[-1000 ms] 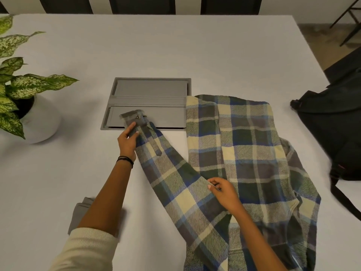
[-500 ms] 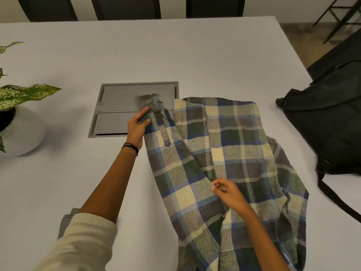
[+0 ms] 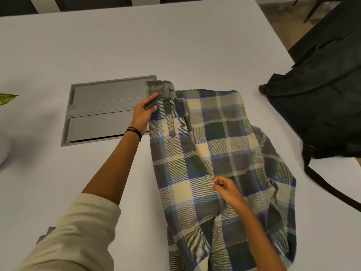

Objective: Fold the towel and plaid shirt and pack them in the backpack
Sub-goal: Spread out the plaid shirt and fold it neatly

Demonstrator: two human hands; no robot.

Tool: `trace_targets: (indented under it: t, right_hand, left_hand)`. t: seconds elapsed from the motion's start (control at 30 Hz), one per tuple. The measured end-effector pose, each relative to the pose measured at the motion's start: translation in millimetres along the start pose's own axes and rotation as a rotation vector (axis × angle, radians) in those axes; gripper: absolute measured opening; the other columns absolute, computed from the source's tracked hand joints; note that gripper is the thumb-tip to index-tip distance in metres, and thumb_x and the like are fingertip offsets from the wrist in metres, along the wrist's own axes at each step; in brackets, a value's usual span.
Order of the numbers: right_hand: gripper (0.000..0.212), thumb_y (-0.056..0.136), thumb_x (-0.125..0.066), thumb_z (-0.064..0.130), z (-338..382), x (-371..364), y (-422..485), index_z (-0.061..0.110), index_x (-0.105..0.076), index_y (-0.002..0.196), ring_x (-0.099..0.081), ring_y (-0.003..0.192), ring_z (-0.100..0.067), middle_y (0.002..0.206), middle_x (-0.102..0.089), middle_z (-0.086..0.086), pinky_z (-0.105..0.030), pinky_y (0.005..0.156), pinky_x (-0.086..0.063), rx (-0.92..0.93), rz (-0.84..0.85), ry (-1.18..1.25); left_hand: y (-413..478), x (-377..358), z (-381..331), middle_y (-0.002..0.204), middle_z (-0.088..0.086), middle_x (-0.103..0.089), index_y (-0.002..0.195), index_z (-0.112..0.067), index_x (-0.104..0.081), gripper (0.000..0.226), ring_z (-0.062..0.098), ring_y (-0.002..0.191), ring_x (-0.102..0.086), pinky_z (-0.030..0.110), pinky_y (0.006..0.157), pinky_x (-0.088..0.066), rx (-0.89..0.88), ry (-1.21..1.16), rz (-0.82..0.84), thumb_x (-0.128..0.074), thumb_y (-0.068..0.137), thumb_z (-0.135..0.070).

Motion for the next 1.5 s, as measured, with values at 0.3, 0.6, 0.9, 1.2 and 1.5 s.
trace_targets:
  t: [0.3, 0.6, 0.9, 1.2, 1.5]
  right_hand:
    - [0.024, 0.087, -0.046, -0.008, -4.3, 3.5, 0.5, 0.011, -0.046, 0.072, -0.034, 0.065, -0.017, 0.064, -0.038, -0.001, -0.023, 0.061, -0.031, 0.076, -0.09, 0.063]
    - [0.027, 0.088, -0.047, -0.006, -12.9, 3.1, 0.1, 0.016, -0.049, 0.072, -0.036, 0.06, -0.007, 0.063, -0.042, 0.007, -0.019, 0.058, -0.031, 0.075, -0.115, 0.097]
    - [0.024, 0.089, -0.05, -0.003, -16.0, 0.5, -0.2, 0.017, -0.053, 0.075, -0.043, 0.058, 0.003, 0.068, -0.048, 0.006, -0.016, 0.063, -0.036, 0.073, -0.128, 0.066]
    - [0.022, 0.09, -0.053, 0.002, -16.9, 1.6, -5.9, 0.022, -0.057, 0.084, -0.059, 0.083, -0.01, 0.086, -0.064, 0.001, -0.019, 0.075, -0.044, 0.073, -0.159, 0.04]
    - [0.015, 0.092, -0.053, 0.013, -16.6, 7.1, -20.1, 0.019, -0.06, 0.104, -0.061, 0.088, -0.006, 0.092, -0.066, 0.003, -0.01, 0.071, -0.048, 0.14, -0.242, -0.047]
  left_hand:
    - [21.1, -40.6, 17.1, 0.133, 0.011, -0.052, 0.128, -0.008, -0.053, 0.044, 0.022, 0.116, -0.054, 0.019, 0.081, -0.055, 0.047, 0.072, 0.067, -0.05, 0.088, 0.01]
    - [5.4, -35.4, 68.5, 0.138, 0.011, -0.04, 0.132, -0.007, -0.044, 0.048, 0.02, 0.12, -0.042, 0.032, 0.101, -0.042, 0.13, 0.348, 0.059, -0.052, 0.087, 0.008]
    - [-19.6, -28.9, 84.2, 0.138, 0.013, -0.039, 0.13, -0.011, -0.047, 0.048, 0.027, 0.128, -0.039, 0.04, 0.105, -0.04, 0.099, 0.399, 0.03, -0.053, 0.086, 0.008]
    - [-48.9, -18.4, 80.7, 0.135, 0.013, -0.048, 0.127, -0.003, -0.049, 0.04, 0.027, 0.123, -0.047, 0.028, 0.094, -0.044, 0.17, 0.275, 0.044, -0.053, 0.088, 0.005]
    - [-102.6, -4.9, 83.4, 0.131, 0.006, -0.048, 0.129, -0.01, -0.049, 0.038, 0.02, 0.111, -0.05, 0.029, 0.088, -0.046, 0.203, 0.252, 0.121, -0.053, 0.091, -0.004]
Point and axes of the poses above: each hand's wrist, its own y-axis towards the middle knuckle, its own x-axis out of the back of the hand, z = x × y, the point moved 10 cm from there along y, towards the middle knuckle
